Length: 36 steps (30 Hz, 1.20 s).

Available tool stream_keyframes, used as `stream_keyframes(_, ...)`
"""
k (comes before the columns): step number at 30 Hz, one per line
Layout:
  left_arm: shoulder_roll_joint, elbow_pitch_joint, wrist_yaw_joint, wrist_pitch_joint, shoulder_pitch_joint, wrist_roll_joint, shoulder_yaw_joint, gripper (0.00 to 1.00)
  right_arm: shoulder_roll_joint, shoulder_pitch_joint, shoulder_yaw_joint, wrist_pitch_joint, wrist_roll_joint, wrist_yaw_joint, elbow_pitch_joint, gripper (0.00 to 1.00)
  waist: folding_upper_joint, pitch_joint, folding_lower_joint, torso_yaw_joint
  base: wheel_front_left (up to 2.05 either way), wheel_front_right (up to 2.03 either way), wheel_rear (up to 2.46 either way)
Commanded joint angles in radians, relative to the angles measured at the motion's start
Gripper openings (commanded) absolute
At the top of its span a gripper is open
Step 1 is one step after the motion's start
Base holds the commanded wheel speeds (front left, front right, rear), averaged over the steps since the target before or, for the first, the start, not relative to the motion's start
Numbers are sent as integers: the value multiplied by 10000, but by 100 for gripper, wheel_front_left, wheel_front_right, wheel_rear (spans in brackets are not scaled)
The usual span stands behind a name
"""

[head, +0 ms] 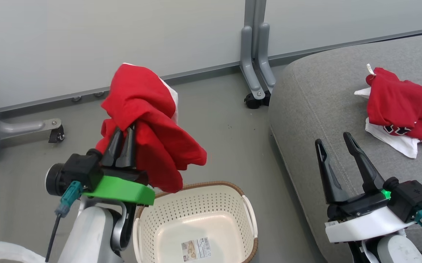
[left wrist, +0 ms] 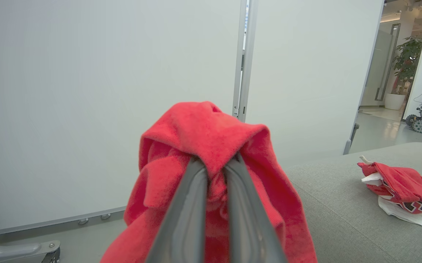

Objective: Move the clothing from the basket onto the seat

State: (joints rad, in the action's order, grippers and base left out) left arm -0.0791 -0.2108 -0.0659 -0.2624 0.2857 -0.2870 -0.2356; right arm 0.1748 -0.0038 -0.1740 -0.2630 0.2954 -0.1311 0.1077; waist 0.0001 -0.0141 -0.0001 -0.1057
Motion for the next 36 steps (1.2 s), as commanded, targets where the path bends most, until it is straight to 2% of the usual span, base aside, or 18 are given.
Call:
stream_keyframes(1,71,294,-94,-32,-240,176,167,0,11,195,-9,-26,25,7,7,100,-1,-76,1,68,0,0,0)
stream_keyframes(8,265,1569,-381,-19,-550,433,494,0,82,339,-44,-26,70,7,-21,100,-1,-136,1,119,0,0,0)
stream_keyframes(15,279,2173,-484,-20,-652,35,-276,0,129,240,-118,-26,27,7,1,100,-1,-171,1,87,0,0,0)
stream_keyframes(24,278,2331,-588,-21,-634,-74,-1414,0,108,238,-50,-26,-17,7,41,100,-1,-145,1,22,0,0,0)
stream_keyframes(36,280,2481,-632,-19,-557,-269,-1626,0,108,213,-4,-26,-41,7,-28,100,-1,-215,1,-20,0,0,0)
